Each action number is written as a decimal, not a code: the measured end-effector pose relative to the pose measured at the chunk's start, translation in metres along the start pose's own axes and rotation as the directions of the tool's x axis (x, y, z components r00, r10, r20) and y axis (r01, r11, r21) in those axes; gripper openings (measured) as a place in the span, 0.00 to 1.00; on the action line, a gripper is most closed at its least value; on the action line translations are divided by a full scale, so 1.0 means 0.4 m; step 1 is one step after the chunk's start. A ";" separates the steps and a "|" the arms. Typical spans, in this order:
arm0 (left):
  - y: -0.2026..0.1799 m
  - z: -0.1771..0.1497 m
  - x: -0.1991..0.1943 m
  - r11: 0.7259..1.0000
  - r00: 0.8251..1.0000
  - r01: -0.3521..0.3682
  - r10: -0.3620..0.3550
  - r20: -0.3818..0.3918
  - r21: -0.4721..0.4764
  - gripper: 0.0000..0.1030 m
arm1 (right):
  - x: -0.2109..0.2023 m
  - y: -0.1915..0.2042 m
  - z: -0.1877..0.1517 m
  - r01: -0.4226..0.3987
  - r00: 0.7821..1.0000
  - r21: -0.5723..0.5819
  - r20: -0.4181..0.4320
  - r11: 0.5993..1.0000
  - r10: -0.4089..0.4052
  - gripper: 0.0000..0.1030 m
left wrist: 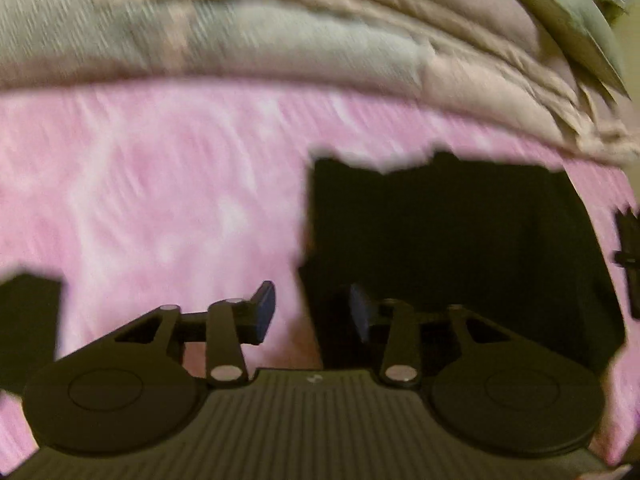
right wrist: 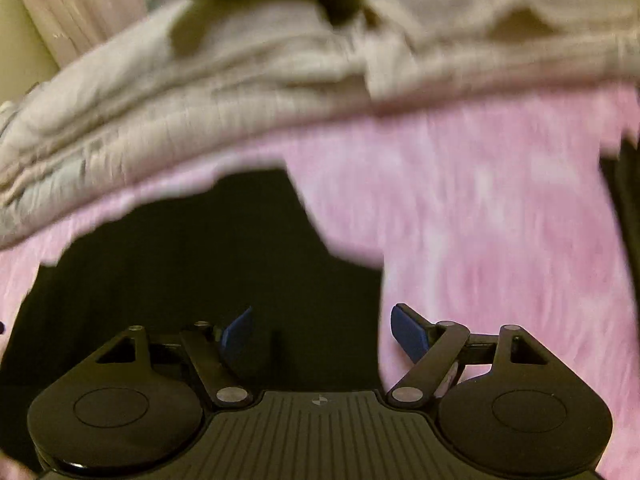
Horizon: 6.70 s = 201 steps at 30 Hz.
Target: Fold clothes
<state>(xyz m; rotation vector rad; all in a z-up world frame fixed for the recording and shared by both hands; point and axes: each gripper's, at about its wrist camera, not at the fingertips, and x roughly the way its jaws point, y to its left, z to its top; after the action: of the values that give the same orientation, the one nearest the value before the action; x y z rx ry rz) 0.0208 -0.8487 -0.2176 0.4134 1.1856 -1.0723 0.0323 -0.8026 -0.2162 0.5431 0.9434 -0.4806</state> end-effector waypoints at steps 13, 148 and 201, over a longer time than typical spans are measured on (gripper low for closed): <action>-0.195 -0.212 -0.085 0.787 0.994 -0.111 0.084 0.073 0.606 0.41 | -0.084 -0.023 -0.029 0.118 0.992 -0.100 0.048 0.988 -0.114 0.60; -0.036 -0.659 -0.347 0.209 0.991 0.073 -0.127 -0.047 0.975 0.62 | -0.363 1.044 -1.092 -0.012 0.995 -0.767 -0.073 0.641 -0.069 0.94; -1.060 -0.546 -0.066 -0.648 0.940 0.011 -0.253 -0.230 0.762 0.10 | -0.733 0.069 -0.911 -0.190 0.946 0.533 0.325 0.825 0.008 0.25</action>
<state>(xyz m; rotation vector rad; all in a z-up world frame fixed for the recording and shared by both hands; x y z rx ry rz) -0.4537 -0.8743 -0.1682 1.6958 -0.6732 -2.3687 -0.3245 -0.5106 -0.1331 1.0138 0.4521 -0.7315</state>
